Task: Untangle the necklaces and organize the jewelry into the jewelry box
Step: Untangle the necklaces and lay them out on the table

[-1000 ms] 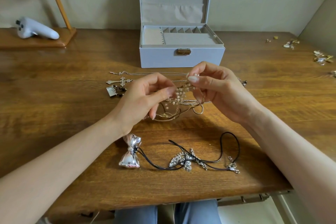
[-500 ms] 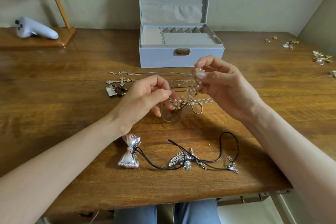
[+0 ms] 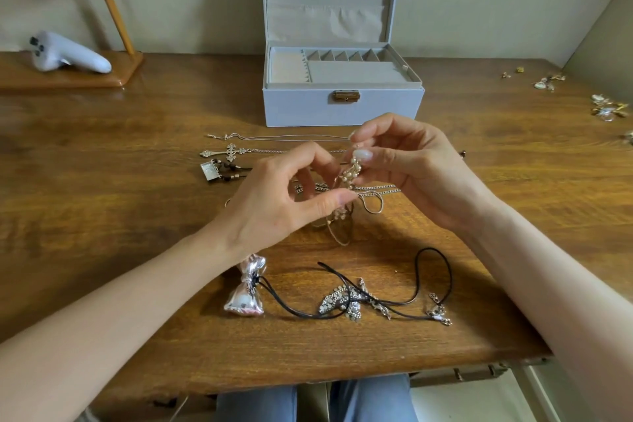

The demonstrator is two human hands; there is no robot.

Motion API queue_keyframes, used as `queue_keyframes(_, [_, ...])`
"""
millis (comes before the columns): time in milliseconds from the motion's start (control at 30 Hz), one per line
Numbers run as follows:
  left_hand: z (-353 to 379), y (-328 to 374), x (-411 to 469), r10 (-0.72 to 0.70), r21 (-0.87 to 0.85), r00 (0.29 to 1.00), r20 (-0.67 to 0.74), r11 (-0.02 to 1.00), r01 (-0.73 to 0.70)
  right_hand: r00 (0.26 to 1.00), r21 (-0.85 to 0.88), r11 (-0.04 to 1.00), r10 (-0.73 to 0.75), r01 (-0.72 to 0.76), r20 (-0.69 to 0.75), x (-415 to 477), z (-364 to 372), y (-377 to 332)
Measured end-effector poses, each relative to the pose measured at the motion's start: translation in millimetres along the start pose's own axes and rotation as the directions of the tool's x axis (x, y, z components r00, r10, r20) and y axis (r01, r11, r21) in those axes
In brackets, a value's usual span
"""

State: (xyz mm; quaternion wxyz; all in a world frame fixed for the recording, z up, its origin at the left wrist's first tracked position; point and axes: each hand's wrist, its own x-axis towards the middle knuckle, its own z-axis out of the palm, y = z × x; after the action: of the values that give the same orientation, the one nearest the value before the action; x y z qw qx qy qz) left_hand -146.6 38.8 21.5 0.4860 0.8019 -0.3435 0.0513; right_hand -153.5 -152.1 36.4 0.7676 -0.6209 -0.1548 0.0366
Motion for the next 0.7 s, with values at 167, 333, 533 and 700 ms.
queue_keyframes(167, [-2.1, -2.5, 2.0, -0.079, -0.201, 0.997, 0.019, 0.976, 0.081, 1.000, 0.030, 0.999, -0.012, 0.012, 0.011, 0.9, -1.2, 2.8])
queue_keyframes(333, [-1.8, -5.3, 4.2, -0.154, -0.418, 0.988, 0.031, 0.896, 0.152, 0.999, -0.116, 0.993, 0.016, -0.011, 0.041, 0.2, -1.4, 2.0])
queue_keyframes(533, [-3.5, -7.7, 4.6, -0.132, -0.493, 0.990, 0.060, 0.858, 0.144, 0.983, -0.261, 0.963, 0.109, -0.068, 0.147, -0.5, 6.4, 8.2])
queue_keyframes(700, [-2.0, -6.6, 4.7, -0.181, -0.604, 0.977, 0.112, 0.769, 0.211, 0.993, -0.223, 0.974, 0.061, -0.037, 0.102, 0.0, 2.5, 4.0])
